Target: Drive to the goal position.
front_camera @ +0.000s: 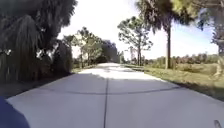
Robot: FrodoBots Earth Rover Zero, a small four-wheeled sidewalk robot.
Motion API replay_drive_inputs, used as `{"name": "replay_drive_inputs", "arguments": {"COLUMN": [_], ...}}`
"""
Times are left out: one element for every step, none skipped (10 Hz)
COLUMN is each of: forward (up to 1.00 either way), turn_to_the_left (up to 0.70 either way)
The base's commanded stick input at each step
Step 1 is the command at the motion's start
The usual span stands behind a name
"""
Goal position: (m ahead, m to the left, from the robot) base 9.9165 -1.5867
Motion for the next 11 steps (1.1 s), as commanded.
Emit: {"name": "replay_drive_inputs", "arguments": {"forward": [0.7, 0.7, 0.7, 0.7, 0.7, 0.7, 0.7, 0.7, 0.7, 0.7, 0.7], "turn_to_the_left": [0.0, 0.0, 0.0, 0.0, 0.0, 0.0, 0.0, 0.0, 0.0, 0.0, 0.0]}}
